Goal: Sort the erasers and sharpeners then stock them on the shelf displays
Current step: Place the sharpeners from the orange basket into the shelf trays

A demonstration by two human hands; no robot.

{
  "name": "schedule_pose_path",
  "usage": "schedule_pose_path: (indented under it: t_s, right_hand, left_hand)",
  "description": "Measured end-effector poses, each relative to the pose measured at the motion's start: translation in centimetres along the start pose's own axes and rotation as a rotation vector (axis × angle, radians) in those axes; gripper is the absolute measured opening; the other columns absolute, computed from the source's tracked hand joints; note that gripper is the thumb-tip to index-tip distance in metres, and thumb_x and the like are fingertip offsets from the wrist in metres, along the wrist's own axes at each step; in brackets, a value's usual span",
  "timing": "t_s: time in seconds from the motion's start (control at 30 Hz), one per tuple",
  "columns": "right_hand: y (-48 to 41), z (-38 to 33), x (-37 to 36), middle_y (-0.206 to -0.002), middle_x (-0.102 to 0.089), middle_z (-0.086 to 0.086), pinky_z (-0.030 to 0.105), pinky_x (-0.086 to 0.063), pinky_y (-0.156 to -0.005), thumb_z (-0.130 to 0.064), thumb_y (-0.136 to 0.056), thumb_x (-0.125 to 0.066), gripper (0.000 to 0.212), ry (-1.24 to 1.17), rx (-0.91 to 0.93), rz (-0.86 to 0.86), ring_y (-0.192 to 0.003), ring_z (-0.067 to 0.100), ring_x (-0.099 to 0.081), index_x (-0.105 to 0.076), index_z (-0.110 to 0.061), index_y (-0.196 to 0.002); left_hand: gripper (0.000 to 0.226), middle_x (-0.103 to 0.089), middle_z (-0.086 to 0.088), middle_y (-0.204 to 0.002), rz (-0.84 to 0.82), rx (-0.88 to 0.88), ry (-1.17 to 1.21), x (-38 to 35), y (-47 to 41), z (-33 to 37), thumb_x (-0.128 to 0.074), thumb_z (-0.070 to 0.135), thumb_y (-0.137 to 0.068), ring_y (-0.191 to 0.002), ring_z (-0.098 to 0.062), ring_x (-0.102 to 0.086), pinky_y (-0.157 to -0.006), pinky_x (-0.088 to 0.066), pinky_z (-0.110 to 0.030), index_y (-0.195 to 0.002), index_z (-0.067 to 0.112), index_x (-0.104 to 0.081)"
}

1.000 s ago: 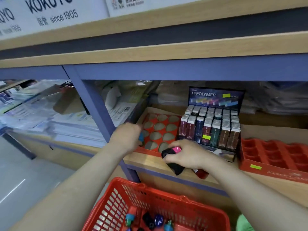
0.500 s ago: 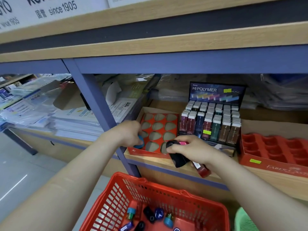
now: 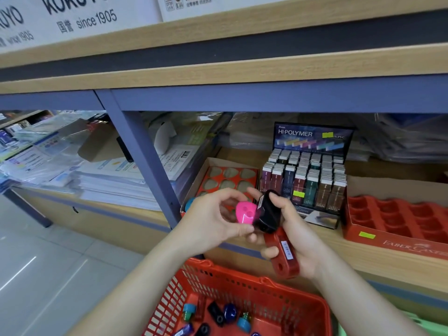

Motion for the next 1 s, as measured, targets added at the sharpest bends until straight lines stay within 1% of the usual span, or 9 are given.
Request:
schedule_pose_path:
  t_s: [0.13,0.27,0.4,0.47,0.53,0.6,0.7,0.8,1.0]
  right_hand:
    - [-0.1,-0.7,0.6,-0.099,-0.069,0.009,0.019,-0.036,-0.034,-0.037,-0.094,-0.05,0.033,0.027,0.047,0.067,-0.066,0.02,-0.059,-0.068,-0.028,-0.12]
    - [-0.4,-1.3,1.9,-0.109,-0.074,0.004,0.026,-0.041,-0.043,-0.037,-0.096,-0.052,0.028,0.418,0.066,0.226,-0.071,0.021,-0.064,-0.065,-0.025,-0.118]
    - [-1.3,-1.1,1.7,-0.098,-0.074,0.011,0.027,-0.043,-0.048,-0.041,-0.095,-0.052,0.031,0.649,0.027,0.259,-0.066,0.015,-0.064,-0.057,-0.027,-0.122]
    - [-1.7,-1.0,1.3,-0.097,-0.07,0.007,0.025,-0.044,-0.051,-0.04,-0.096,-0.05,0.028,0.725,0.014,0.256,-0.061,0.009,-0.064,-0.057,-0.027,-0.12]
    - [-2.2,-0.8,1.2,-0.082,-0.069,0.004,0.025,-0.045,-0.053,-0.041,-0.097,-0.048,0.026,0.801,0.009,0.248,-0.058,0.007,-0.062,-0.057,-0.027,-0.117]
    - [-2.5,-0.9,1.3,-0.087,-0.071,0.001,0.027,-0.046,-0.055,-0.041,-0.098,-0.046,0.023,0.832,0.027,0.25,-0.059,0.008,-0.062,-0.057,-0.028,-0.113]
    - [-2.7,-1.1,1.4,-0.108,-0.068,-0.006,0.028,-0.046,-0.056,-0.038,-0.099,-0.046,0.015,0.802,0.064,0.268,-0.062,0.012,-0.063,-0.055,-0.03,-0.108]
    - [-2.7,-1.2,1.3,-0.107,-0.069,-0.01,0.026,-0.043,-0.052,-0.035,-0.099,-0.046,0.012,0.746,0.068,0.276,-0.061,0.014,-0.062,-0.053,-0.03,-0.107]
    - [-2.8,-1.1,1.5,-0.103,-0.073,0.0,0.022,-0.04,-0.041,-0.033,-0.1,-0.048,0.018,0.591,0.059,0.298,-0.059,0.018,-0.059,-0.052,-0.023,-0.115]
  left_hand:
    - [0.039,-0.068,0.009,-0.095,0.167,0.033,0.02,2.4,-0.2,-0.9,-0.08,0.019,-0.069,-0.078,-0.016,-0.067,-0.075,-0.057,-0.034,-0.098,0.036,-0.06]
    - [0.043,-0.068,0.001,-0.097,0.314,0.04,-0.272,6.4,-2.6,-1.8,-0.074,0.018,-0.066,-0.084,-0.019,-0.065,-0.078,-0.054,-0.034,-0.104,0.034,-0.063]
    - [0.045,-0.067,-0.004,-0.111,0.061,0.049,-0.812,5.9,-6.4,-2.7,-0.066,0.024,-0.076,-0.101,-0.026,-0.06,-0.075,-0.046,-0.028,-0.121,0.025,-0.062]
    - [0.036,-0.068,-0.007,-0.101,-0.035,0.066,-0.992,5.0,-7.7,-3.6,-0.061,0.021,-0.081,-0.094,-0.028,-0.061,-0.069,-0.046,-0.031,-0.117,0.021,-0.063]
    - [0.026,-0.067,-0.008,-0.091,-0.09,0.089,-1.099,4.6,-8.6,-4.4,-0.06,0.014,-0.08,-0.087,-0.027,-0.061,-0.062,-0.043,-0.031,-0.106,0.017,-0.065]
    - [0.018,-0.066,-0.007,-0.088,-0.119,0.088,-1.108,4.7,-9.3,-4.9,-0.062,0.018,-0.082,-0.085,-0.026,-0.062,-0.061,-0.044,-0.032,-0.1,0.015,-0.066]
    - [0.028,-0.069,-0.005,-0.097,-0.174,0.065,-1.07,4.7,-9.9,-4.5,-0.068,0.023,-0.079,-0.09,-0.026,-0.062,-0.07,-0.049,-0.03,-0.107,0.018,-0.069]
    - [0.038,-0.069,-0.004,-0.106,-0.243,0.092,-1.065,4.5,-10.1,-4.4,-0.071,0.02,-0.077,-0.097,-0.025,-0.061,-0.074,-0.048,-0.028,-0.115,0.021,-0.068]
    - [0.027,-0.068,-0.002,-0.087,-0.285,0.151,-1.061,4.4,-10.1,-5.8,-0.068,0.035,-0.082,-0.08,-0.021,-0.06,-0.068,-0.05,-0.032,-0.1,0.016,-0.07]
Point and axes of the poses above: each hand's wrist, its own y-axis away from the middle knuckle, its own x-axis out of the back of the hand, z = x × y, the point moved 7 cm from there along -y, towards the middle knuckle
